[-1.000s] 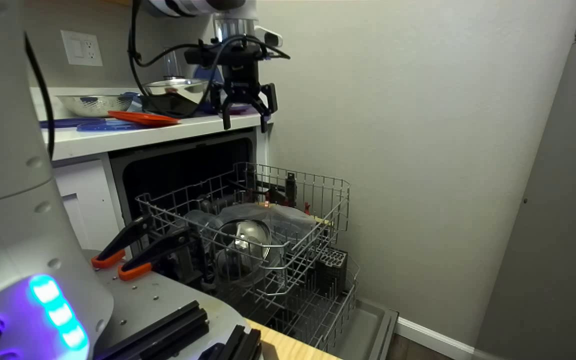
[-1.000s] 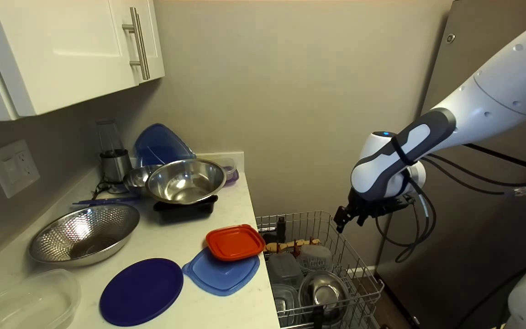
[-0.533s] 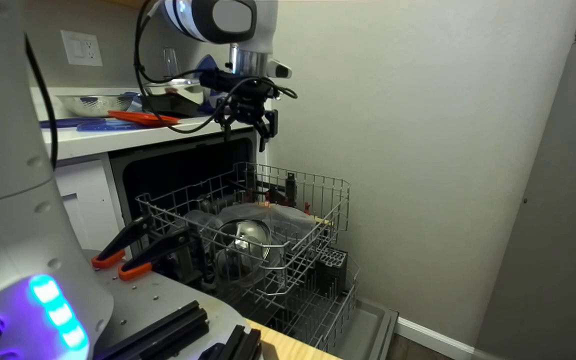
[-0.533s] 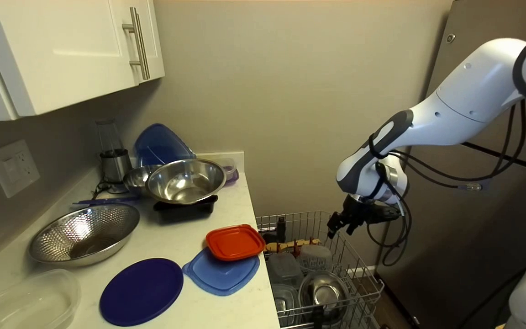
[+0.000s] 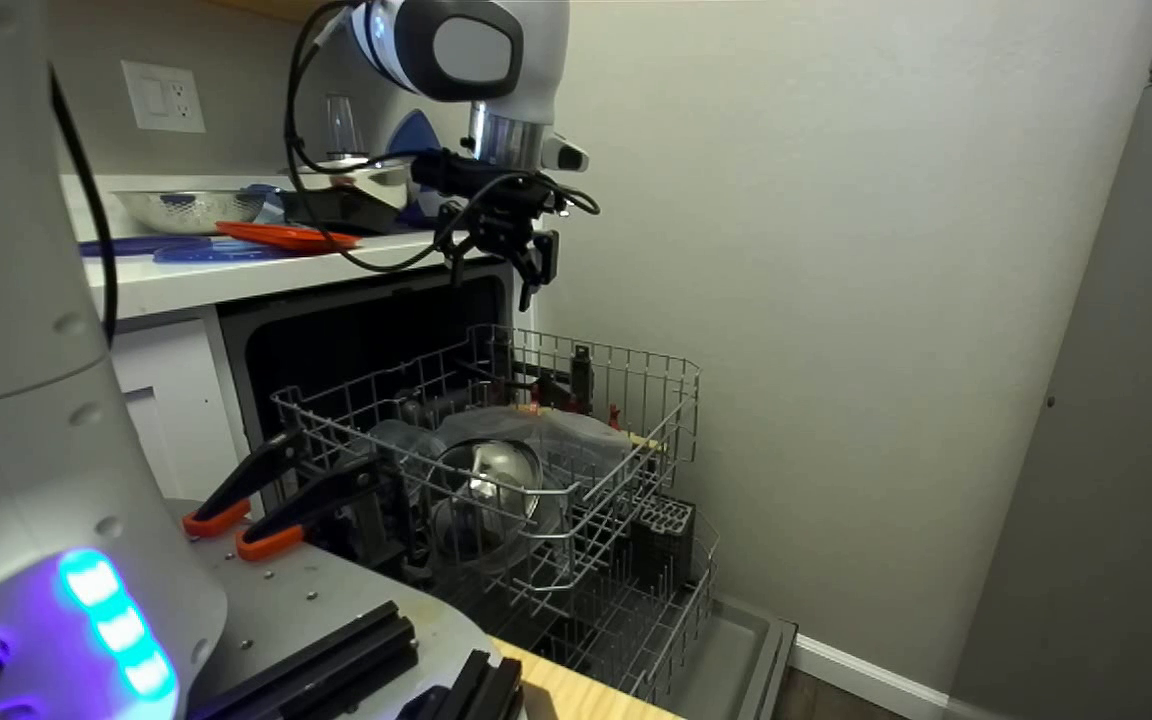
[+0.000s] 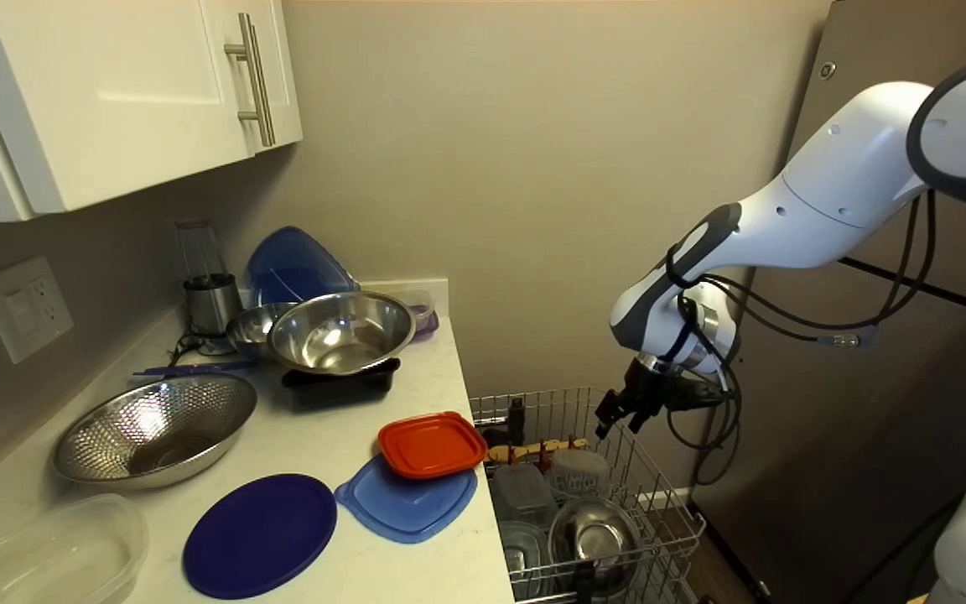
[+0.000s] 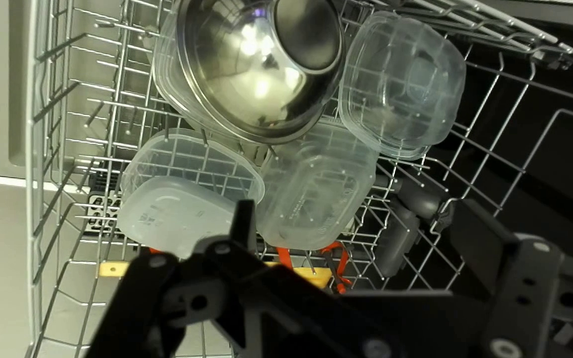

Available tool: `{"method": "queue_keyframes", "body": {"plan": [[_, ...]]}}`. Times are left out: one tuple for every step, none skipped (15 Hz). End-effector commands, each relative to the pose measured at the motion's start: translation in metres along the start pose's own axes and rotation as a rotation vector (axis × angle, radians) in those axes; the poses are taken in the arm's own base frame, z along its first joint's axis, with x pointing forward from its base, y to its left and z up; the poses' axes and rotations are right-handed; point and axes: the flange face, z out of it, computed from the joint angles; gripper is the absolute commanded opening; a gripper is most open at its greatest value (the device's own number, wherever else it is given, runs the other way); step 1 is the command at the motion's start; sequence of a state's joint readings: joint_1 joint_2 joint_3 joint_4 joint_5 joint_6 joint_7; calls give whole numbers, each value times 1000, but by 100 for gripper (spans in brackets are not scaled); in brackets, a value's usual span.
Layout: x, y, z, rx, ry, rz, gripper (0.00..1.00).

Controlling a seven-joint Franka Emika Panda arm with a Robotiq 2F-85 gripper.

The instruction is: Remove a silver bowl from the rack of the dishwasher and put it in the silver basin on the counter

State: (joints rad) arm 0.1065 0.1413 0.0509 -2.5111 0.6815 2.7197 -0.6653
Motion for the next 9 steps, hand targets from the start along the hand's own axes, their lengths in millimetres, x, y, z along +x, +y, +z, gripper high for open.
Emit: {"method": "queue_keyframes", "body": {"plan": [[0,0,0,0,-1,0,100],[0,0,0,0,-1,0,100],[0,0,0,0,-1,0,100],[0,0,0,0,-1,0,100],[0,0,0,0,-1,0,100],[0,0,0,0,-1,0,100],[0,0,0,0,-1,0,100],[3,2,-2,7,0,-7,100],[8,9,-4,33,-12,-56,100]]}}
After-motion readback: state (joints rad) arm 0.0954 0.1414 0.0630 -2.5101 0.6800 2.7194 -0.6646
